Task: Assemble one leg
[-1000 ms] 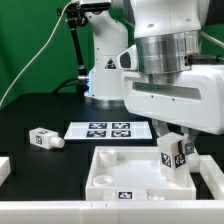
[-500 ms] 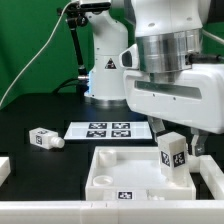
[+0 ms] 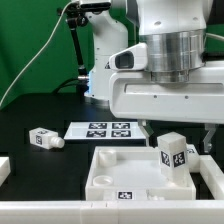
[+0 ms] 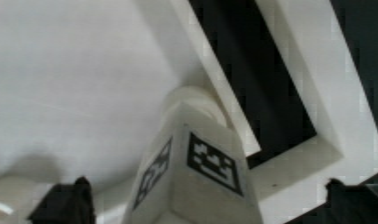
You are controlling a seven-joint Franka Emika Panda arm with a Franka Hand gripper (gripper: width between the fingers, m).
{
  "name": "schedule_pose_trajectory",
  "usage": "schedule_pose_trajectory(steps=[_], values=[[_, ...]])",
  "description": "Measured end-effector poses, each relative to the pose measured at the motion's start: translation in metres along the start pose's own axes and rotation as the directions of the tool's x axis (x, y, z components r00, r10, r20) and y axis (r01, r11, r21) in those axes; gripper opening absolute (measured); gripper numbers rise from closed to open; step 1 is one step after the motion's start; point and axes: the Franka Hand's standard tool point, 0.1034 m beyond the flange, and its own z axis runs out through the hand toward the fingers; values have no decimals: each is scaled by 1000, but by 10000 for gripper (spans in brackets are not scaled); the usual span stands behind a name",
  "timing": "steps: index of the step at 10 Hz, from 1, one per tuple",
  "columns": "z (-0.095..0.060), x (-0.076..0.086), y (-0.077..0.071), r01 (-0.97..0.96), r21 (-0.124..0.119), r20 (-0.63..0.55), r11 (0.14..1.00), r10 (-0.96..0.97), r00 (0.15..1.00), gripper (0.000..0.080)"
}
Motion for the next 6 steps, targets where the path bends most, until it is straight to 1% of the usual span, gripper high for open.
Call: schedule_pose_trajectory(steps=[1,2,4,6], values=[[-1,2,1,137,-8,-9,991,-137,990,649],[-1,4,2,253,-8,-11,967,-254,967,649],[-1,7,7,452,-11,-8,892,-453,892,649],[-2,9,7,556,-12,-10,831,-557,831,649]])
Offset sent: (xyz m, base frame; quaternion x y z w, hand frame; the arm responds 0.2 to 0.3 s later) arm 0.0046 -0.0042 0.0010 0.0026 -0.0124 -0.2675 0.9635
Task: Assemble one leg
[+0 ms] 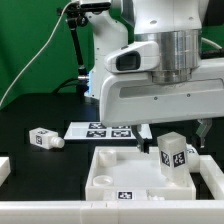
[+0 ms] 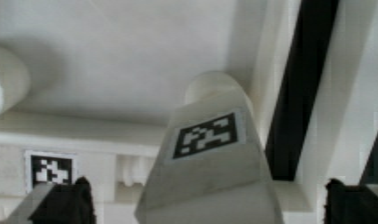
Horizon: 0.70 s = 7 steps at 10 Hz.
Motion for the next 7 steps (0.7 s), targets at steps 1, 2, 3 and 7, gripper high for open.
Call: schedule_pose_trajectory(steps=[1,2,3,7], values=[[0,0,1,39,1,-1,999,-39,999,649],[0,0,0,30,1,0,1000,-30,1000,557],[1,0,0,30,1,0,1000,-30,1000,557],[1,0,0,2,2,1,1000,-2,1000,283]])
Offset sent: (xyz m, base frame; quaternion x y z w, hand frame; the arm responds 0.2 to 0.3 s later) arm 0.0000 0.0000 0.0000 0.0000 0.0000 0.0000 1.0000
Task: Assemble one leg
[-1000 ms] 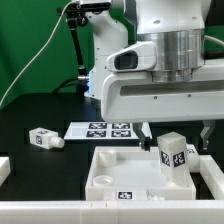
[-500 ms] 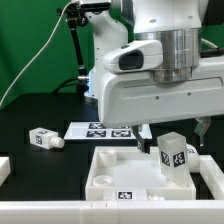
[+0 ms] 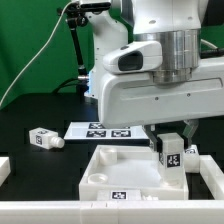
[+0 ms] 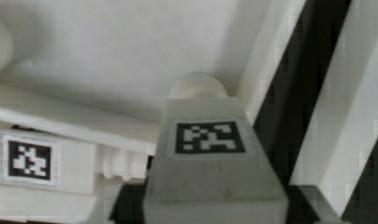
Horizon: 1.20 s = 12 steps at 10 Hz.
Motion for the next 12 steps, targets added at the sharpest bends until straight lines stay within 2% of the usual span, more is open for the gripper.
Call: schedule_pose_trajectory(steps=[1,3,5,7,9,10,12], values=[[0,0,0,-26,2,0,1000,26,1000,283],[0,0,-1,-198,4,0,980,198,980,283],[2,-2,-7,-458,17,-10,889,458,889,284],[2,-4,-10,-673,29,-2,739,673,739,284],[3,-6,-10,-855,30,10,517,856,517,284],[3,-6,-10,-913,29,15,408,913,408,284],[3,-6,-12,-960,21,8,278,960,278,284]])
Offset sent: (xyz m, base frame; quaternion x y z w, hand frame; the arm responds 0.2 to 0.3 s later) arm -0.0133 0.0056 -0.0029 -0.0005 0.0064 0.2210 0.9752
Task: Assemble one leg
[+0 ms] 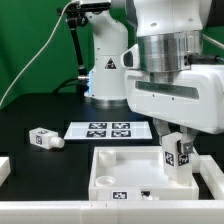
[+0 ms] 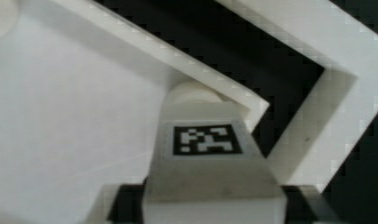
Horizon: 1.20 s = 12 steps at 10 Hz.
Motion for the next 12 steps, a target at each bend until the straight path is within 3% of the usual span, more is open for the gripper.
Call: schedule_pose_trajectory(steps=[2,4,5,6,8,12], values=[[0,0,0,-17,1,3,1000,17,1000,284],[0,-2,0,33,-7,9,999,-33,999,531],[-1,-4,-1,106,-8,6,994,-106,994,531],[0,-5,-2,216,-10,3,976,-216,976,624],[0,-4,-1,343,-10,4,939,-343,939,642],[0,-6,-2,694,-33,-2,719,-694,720,649]])
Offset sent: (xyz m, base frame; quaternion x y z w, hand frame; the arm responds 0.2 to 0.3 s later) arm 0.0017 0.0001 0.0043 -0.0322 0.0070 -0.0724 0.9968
